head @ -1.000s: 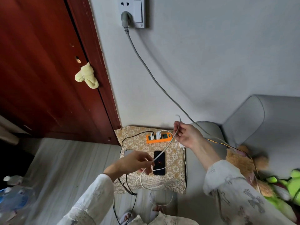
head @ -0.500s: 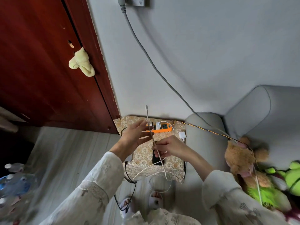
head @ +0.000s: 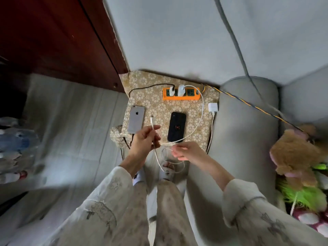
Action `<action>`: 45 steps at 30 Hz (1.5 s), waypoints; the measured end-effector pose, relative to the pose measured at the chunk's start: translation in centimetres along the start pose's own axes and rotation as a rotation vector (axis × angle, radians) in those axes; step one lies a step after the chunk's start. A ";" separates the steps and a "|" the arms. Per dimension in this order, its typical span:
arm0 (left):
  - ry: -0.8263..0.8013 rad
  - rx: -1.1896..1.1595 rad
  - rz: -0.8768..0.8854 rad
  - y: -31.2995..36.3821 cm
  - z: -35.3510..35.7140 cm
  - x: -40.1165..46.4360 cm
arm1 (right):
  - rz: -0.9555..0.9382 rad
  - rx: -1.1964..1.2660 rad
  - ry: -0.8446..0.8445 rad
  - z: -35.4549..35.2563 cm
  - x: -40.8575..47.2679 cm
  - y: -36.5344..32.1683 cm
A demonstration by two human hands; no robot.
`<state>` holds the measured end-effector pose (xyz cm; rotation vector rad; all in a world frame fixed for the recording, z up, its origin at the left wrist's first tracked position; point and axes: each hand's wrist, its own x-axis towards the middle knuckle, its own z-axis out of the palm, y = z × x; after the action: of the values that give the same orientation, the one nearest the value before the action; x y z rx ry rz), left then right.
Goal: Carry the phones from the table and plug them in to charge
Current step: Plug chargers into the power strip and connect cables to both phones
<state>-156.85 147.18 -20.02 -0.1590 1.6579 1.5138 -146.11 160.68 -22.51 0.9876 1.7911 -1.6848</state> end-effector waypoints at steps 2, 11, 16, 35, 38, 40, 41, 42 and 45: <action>0.049 0.043 -0.026 -2.7 -0.7 1.6 | 0.061 0.064 0.106 -0.8 3.2 1.4; 0.171 0.160 -0.085 -12.4 -2.5 6.8 | 0.189 -0.348 0.487 -1.6 17.2 4.8; 0.222 0.185 -0.078 -14.8 -3.4 7.9 | 0.335 -0.618 0.604 1.4 20.5 5.7; 0.237 0.424 0.161 -12.2 -1.5 8.6 | 0.531 0.857 0.077 -0.2 17.2 2.0; 0.264 0.416 0.179 -11.9 -1.6 8.8 | 0.535 0.855 0.046 0.2 17.0 1.6; 0.273 0.412 0.181 -12.0 -1.7 8.8 | 0.530 0.845 0.067 0.6 17.0 1.5; 0.275 0.406 0.183 -12.1 -1.8 8.7 | 0.531 0.843 0.079 0.7 17.0 1.5; 0.277 0.395 0.186 -12.2 -1.9 8.7 | 0.536 0.839 0.087 0.9 17.0 1.5; 0.289 0.359 0.182 -12.4 -2.0 8.6 | 0.554 0.827 0.101 1.2 17.0 1.5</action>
<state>-155.65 146.04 -35.20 -0.0319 2.1984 1.3412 -155.64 162.46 -36.57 1.7241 0.6878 -2.0076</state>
